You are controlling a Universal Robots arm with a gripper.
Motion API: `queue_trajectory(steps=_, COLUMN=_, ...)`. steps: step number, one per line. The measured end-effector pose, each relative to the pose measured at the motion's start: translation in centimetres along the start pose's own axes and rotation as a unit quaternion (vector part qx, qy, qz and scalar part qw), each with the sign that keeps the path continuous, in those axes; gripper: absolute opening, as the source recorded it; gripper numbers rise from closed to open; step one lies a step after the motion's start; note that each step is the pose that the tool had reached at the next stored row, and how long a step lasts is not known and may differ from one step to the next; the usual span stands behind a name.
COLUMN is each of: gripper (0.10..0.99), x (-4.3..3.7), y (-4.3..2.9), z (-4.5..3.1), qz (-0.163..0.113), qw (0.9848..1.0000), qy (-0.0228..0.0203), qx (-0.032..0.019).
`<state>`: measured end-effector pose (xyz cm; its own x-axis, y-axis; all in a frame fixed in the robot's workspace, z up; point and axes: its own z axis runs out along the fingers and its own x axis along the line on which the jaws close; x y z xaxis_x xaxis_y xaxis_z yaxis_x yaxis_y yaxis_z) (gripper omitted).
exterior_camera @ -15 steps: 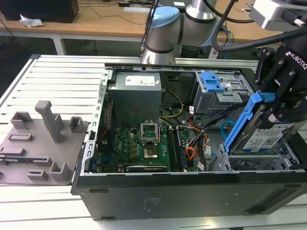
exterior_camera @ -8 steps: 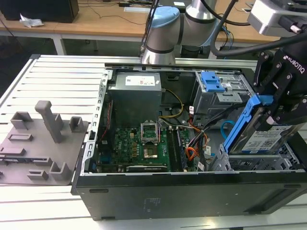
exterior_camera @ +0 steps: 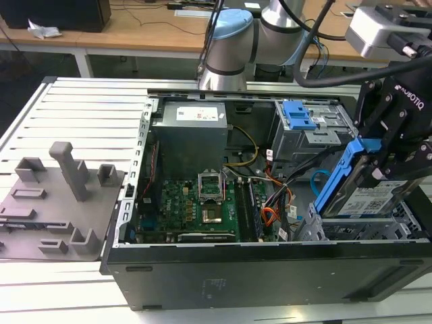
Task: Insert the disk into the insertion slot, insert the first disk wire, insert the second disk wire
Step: 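Insert the disk into the insertion slot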
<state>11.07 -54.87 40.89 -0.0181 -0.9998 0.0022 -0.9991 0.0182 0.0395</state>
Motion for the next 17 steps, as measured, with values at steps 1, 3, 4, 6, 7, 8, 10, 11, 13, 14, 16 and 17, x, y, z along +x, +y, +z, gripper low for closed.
queue_trajectory(steps=1, gripper=0.365, x=0.0, y=-0.01, z=0.09, qz=0.0, qw=1.0, qy=0.0, qx=0.0)
queue_trajectory(steps=3, gripper=0.365, x=0.0, y=-0.02, z=0.36, qz=0.0, qw=1.0, qy=0.0, qx=0.0)
queue_trajectory(steps=4, gripper=0.365, x=0.0, y=-0.02, z=0.48, qz=0.0, qw=1.0, qy=0.0001, qx=0.0)
queue_trajectory(steps=6, gripper=0.365, x=0.0, y=-0.03, z=0.67, qz=0.0, qw=1.0, qy=0.0, qx=0.0)
queue_trajectory(steps=7, gripper=0.365, x=0.0, y=-0.03, z=0.85, qz=0.0, qw=1.0, qy=0.0, qx=0.0)
queue_trajectory(steps=8, gripper=0.365, x=0.0, y=-0.04, z=1.04, qz=0.0, qw=1.0, qy=0.0001, qx=0.0)
queue_trajectory(steps=10, gripper=0.365, x=0.0, y=-0.05, z=1.36, qz=0.0, qw=1.0, qy=0.0001, qx=0.0)
queue_trajectory(steps=11, gripper=0.365, x=0.0, y=-0.06, z=1.57, qz=0.0, qw=1.0, qy=0.0, qx=0.0)
queue_trajectory(steps=13, gripper=0.365, x=-0.01, y=-0.07, z=1.71, qz=0.0, qw=1.0, qy=0.0001, qx=0.0)
queue_trajectory(steps=14, gripper=0.365, x=0.0, y=-0.07, z=1.73, qz=0.0, qw=1.0, qy=0.0001, qx=0.0)
queue_trajectory(steps=16, gripper=0.365, x=0.0, y=-0.07, z=1.76, qz=0.0, qw=1.0, qy=0.0, qx=0.0)
queue_trajectory(steps=17, gripper=0.376, x=0.0, y=-0.07, z=1.77, qz=0.0, qw=1.0, qy=0.0001, qx=0.0)
